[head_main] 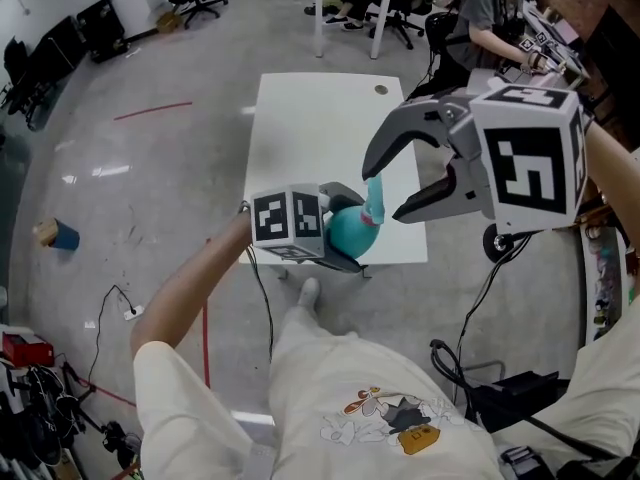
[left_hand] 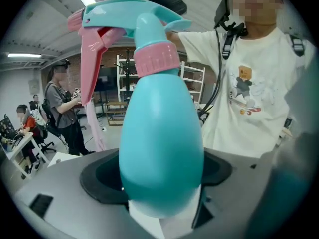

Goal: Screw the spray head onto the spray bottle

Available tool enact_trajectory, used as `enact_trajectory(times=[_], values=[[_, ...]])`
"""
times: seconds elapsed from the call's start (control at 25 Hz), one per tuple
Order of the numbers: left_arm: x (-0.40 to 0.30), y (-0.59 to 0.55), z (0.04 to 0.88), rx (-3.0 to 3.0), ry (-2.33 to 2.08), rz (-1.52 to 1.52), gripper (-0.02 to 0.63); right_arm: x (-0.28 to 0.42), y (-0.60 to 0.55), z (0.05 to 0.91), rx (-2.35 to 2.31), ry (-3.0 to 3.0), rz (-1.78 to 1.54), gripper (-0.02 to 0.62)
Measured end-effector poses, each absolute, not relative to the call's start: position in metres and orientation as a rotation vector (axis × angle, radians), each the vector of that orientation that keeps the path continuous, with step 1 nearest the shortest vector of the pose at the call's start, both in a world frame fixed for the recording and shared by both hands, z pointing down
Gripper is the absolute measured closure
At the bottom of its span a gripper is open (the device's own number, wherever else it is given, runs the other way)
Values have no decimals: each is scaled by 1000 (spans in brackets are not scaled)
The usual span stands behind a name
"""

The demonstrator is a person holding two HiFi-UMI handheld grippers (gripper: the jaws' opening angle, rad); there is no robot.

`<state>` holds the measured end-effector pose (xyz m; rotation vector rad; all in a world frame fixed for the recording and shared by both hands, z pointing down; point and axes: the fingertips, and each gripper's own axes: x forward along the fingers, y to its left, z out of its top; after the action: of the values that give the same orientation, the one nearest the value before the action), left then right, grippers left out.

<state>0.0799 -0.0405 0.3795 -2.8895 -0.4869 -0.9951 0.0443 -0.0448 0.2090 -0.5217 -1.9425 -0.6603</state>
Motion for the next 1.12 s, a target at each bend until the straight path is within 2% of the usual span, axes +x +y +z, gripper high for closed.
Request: enact_trajectory(times=[0.44, 1.12], values=[[76, 5, 360, -2860, -860, -962, 192, 49, -28, 236, -750, -1758, -713, 405], [79, 26, 357, -2787, -957, -984, 192, 61, 2, 258, -933, -1635, -572, 408]])
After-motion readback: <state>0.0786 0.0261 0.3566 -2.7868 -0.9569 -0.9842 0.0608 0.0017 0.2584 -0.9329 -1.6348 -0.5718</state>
